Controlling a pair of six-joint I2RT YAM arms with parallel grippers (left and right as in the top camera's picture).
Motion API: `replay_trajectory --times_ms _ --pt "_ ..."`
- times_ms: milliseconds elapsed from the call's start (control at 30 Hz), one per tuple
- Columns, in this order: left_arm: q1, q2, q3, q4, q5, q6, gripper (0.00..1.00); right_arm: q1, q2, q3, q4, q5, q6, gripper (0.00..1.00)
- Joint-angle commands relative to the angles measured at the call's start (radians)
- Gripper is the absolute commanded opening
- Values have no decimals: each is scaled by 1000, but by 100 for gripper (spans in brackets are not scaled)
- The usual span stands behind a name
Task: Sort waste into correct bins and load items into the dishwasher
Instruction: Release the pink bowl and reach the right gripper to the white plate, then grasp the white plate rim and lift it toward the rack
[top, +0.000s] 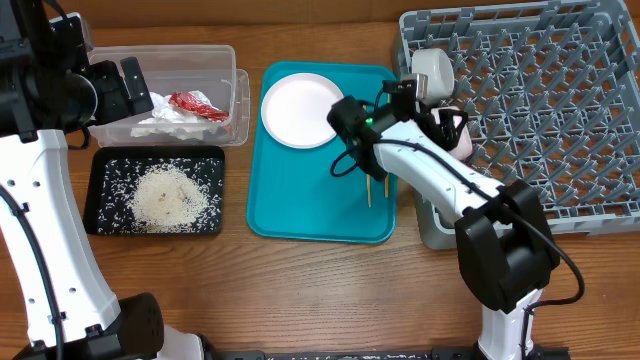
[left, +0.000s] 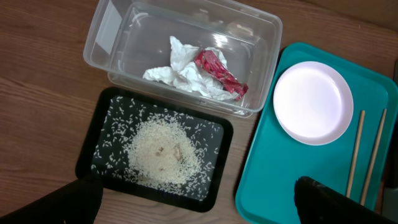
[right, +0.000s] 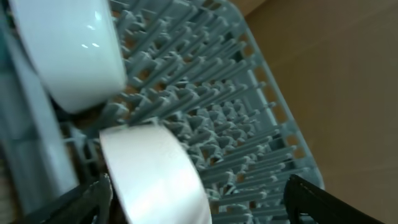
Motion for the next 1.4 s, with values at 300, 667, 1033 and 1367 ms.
replay_trajectory --times_ms 300,667,1033,1367 --pt "-1 6 0 5 -6 1 100 -1 -58 156 406 -1204 -400 100" --pt "-1 6 0 5 -6 1 100 -8 90 142 536 -1059 -136 76" --pt "-1 6 0 5 -6 1 100 -15 223 142 522 -1053 -98 50" --pt "-1 6 0 5 -6 1 100 -24 212 151 508 -1052 -92 41"
